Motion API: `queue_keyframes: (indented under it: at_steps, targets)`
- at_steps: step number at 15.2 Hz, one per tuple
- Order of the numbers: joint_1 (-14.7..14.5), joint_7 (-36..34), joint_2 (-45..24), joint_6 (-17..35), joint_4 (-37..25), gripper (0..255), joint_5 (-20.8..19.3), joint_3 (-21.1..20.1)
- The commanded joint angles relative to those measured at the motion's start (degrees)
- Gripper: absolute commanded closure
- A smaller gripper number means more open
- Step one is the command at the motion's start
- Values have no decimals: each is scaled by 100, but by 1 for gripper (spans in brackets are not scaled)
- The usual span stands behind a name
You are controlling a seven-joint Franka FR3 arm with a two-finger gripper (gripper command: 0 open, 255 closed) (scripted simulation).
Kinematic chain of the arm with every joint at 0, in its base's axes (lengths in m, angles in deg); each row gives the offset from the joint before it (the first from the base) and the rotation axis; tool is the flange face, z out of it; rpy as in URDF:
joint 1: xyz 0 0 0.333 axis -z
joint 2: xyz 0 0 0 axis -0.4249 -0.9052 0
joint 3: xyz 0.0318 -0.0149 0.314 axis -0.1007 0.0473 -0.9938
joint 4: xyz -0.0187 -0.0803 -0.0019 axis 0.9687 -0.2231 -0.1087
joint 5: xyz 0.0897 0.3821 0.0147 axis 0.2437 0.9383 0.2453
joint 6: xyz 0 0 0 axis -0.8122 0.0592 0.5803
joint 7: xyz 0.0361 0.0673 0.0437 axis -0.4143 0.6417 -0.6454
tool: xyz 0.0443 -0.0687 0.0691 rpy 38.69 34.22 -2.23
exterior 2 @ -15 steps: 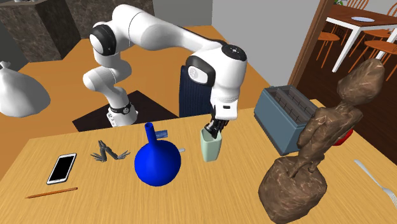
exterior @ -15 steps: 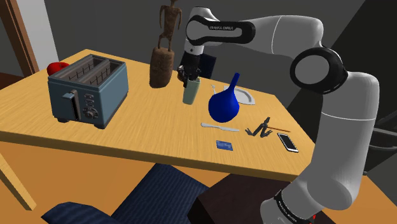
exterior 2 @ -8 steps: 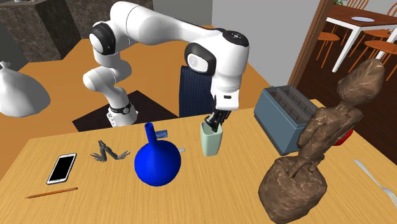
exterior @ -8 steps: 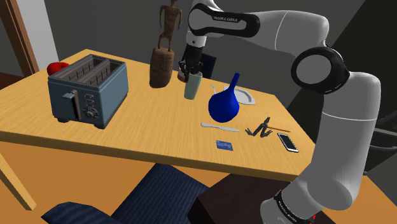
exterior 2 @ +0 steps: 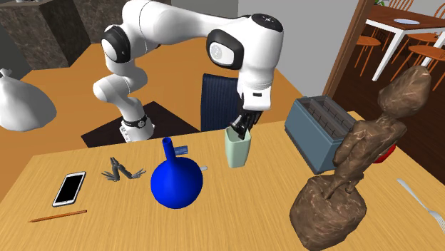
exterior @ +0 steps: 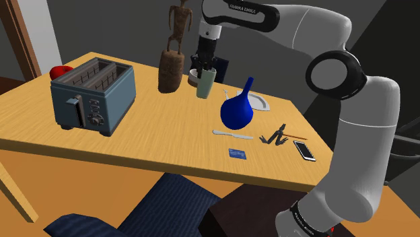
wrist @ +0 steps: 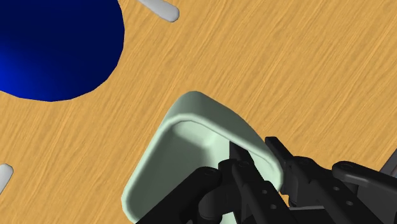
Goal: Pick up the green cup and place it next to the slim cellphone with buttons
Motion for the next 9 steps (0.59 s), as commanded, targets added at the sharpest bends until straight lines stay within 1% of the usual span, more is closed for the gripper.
queue_keyframes:
  at_steps: [1, 5, 9]
  targets:
    - [-4, 8, -54, -217, -271, 255, -4, 2]
    - [-26, 7, -189, -610, -799, 255, -15, 3]
    - [-57, 6, -403, -1063, -1466, 255, -32, 5]
